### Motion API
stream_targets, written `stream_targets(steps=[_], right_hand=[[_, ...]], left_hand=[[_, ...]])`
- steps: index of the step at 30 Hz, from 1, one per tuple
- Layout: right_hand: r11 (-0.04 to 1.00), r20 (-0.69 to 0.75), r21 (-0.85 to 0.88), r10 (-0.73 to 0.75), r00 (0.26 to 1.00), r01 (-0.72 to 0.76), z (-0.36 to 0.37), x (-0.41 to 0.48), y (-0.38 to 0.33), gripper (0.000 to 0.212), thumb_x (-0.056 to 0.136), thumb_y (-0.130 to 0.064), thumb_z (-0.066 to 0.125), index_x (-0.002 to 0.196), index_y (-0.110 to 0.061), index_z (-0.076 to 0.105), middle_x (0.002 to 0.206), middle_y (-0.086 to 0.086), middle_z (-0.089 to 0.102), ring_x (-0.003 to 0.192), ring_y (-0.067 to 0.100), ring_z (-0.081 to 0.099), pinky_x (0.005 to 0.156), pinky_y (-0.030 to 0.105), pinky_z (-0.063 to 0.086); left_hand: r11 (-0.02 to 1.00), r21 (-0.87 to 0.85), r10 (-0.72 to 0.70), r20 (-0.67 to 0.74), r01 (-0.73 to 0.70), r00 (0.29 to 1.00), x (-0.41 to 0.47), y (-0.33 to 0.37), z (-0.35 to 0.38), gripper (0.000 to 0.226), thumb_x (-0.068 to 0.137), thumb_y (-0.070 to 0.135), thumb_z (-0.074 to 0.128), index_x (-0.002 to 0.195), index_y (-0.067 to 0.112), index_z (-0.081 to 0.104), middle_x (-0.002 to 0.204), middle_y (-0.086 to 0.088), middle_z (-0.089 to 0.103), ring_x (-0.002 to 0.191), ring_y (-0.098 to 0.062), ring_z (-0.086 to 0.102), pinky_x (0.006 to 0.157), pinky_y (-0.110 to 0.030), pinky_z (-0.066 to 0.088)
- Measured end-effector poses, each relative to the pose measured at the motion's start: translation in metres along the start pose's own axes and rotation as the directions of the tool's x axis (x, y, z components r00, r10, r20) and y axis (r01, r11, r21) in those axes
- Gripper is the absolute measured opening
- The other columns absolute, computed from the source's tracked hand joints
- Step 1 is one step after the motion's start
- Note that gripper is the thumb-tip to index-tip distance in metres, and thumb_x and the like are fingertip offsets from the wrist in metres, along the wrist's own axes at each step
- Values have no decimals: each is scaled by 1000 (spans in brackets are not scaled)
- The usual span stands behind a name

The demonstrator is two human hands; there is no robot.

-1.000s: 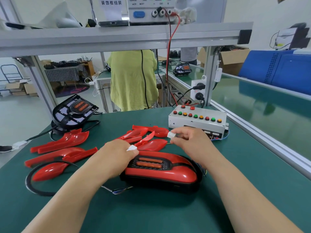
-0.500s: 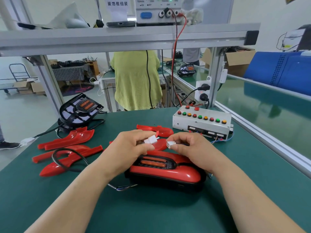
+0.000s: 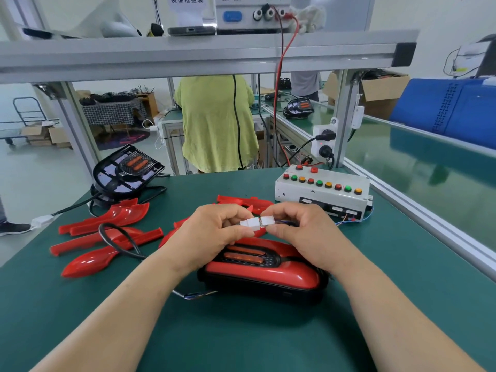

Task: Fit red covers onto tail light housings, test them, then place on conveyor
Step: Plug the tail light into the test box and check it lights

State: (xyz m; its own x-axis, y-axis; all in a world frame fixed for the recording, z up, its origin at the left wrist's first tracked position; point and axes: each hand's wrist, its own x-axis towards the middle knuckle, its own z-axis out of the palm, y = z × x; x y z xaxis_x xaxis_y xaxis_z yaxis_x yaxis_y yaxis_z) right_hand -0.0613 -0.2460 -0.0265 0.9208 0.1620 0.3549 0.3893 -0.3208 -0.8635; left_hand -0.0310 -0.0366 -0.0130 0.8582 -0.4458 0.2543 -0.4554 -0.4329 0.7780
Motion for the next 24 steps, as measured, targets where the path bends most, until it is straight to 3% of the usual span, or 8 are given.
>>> stream_targets(steps=[3, 6, 10, 13, 17, 20, 24], right_hand=[[1000, 1, 5, 6, 1000, -6, 1, 0, -1, 24, 86, -9, 75, 91, -33, 73, 85, -22, 74, 81, -10, 64, 76, 3, 42], [1000, 5, 0, 20, 1000, -20, 2, 1, -2, 24, 85, -10, 75, 91, -33, 73, 87, -20, 74, 81, -9, 65, 75, 4, 43], [998, -5, -44, 47, 999, -47, 2, 0, -3, 19, 84, -13, 77, 95, -28, 76, 90, -11, 75, 83, -3, 66, 76, 5, 43], [997, -1, -64, 44, 999, -44, 2, 0, -5, 18, 84, -11, 76, 94, -26, 76, 88, -15, 74, 79, -6, 64, 75, 5, 42], [995, -28, -87, 55, 998, -57, 3, -1, -5, 15, 84, -11, 76, 92, -24, 76, 89, -2, 74, 82, 8, 65, 74, 10, 45], [994, -56, -75, 73, 996, -77, 3, -1, -6, 12, 82, -15, 77, 88, -26, 76, 87, 2, 73, 76, 8, 62, 76, 18, 47], [990, -41, -106, 93, 995, -97, 4, 0, -5, 15, 83, -12, 77, 94, -24, 76, 89, 2, 72, 78, 3, 61, 76, 12, 45]], left_hand=[[1000, -4, 10, -10, -10, 1000, -1, 3, 0, 14, 83, 20, 77, 94, 29, 75, 67, 6, 62, 59, -5, 47, 59, -20, 42], [1000, -8, 6, -27, -6, 1000, -2, 5, 0, 16, 82, 19, 79, 96, 26, 75, 79, -5, 70, 62, -8, 51, 62, -27, 46], [1000, -8, 8, -38, -8, 999, -2, 5, 0, 19, 78, 16, 82, 93, 26, 75, 83, 4, 74, 62, -2, 57, 63, -15, 49], [1000, 0, 2, -32, -2, 999, -2, 4, 0, 22, 76, 12, 83, 93, 24, 74, 84, 6, 74, 67, -5, 61, 69, -18, 52], [995, 100, 21, -52, -16, 998, -1, 4, 0, 21, 78, 13, 82, 91, 25, 71, 78, 13, 71, 64, 0, 59, 67, -13, 47], [972, 234, 24, -88, -3, 996, 0, 5, -2, 4, 88, 27, 73, 84, 29, 70, 65, 16, 63, 55, 0, 51, 58, -15, 41], [972, 227, -34, -103, 57, 994, 0, 5, -4, 33, 97, 36, 58, 65, 26, 60, 52, 12, 56, 43, -3, 43, 48, -15, 37]])
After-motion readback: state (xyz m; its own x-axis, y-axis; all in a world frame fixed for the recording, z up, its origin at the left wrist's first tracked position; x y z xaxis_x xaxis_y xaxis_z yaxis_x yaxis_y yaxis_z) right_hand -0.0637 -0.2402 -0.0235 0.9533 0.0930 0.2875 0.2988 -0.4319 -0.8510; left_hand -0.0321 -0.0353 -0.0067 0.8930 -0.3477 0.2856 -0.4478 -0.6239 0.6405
